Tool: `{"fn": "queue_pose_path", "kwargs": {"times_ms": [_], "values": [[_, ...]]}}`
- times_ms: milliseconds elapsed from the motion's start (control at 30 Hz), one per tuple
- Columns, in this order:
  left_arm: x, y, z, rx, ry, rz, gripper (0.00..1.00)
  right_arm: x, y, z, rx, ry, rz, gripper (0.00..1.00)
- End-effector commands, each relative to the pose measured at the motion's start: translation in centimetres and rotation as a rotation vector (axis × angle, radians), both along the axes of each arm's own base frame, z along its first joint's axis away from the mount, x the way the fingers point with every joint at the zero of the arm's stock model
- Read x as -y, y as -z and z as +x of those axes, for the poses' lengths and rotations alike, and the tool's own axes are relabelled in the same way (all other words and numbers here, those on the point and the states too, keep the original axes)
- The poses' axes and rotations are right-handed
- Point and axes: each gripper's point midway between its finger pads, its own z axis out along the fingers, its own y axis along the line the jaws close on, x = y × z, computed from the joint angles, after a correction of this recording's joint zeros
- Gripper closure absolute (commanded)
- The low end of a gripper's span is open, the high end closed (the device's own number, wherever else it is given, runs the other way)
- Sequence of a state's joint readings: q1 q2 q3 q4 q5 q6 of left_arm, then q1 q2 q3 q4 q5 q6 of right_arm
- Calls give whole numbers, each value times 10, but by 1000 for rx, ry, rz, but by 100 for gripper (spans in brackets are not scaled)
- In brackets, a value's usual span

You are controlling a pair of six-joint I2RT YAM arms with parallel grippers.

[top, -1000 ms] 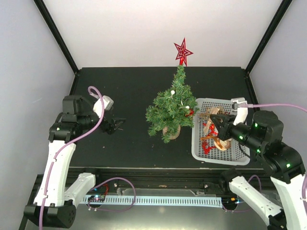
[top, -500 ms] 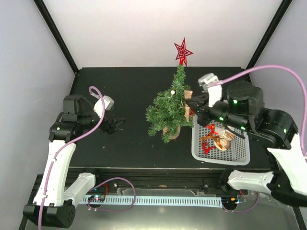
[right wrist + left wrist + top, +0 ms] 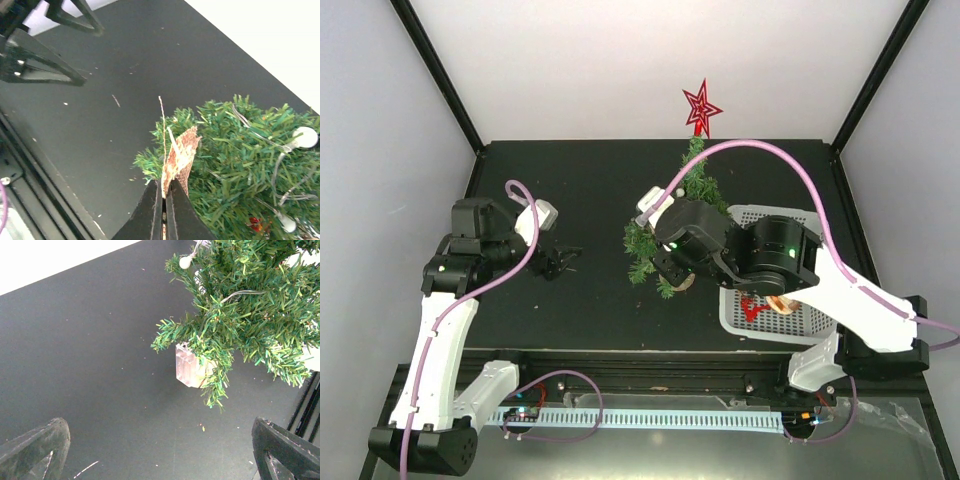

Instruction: Decorate the small christmas tree

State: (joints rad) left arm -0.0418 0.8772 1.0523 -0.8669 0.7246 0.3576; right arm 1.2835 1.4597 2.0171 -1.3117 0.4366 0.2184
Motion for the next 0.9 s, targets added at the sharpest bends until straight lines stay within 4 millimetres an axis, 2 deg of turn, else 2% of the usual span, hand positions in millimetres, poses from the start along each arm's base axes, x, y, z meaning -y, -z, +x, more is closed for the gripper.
{"fn": "queue_pose_path", "kwargs": {"times_ms": [0,533,667,867], "values": [[1,-13,-3,49,11,6,1,17,2,11,72,70,-80,99],[1,-13,-6,59,11,-1,1,-12,46,26,77,94,-200,99],[1,-14,-6,60,10,-2,1,-14,51,35,74,114,-208,99],[2,-13,-7,61,11,-4,1,-7,60,55,69,172,-220,99]]}}
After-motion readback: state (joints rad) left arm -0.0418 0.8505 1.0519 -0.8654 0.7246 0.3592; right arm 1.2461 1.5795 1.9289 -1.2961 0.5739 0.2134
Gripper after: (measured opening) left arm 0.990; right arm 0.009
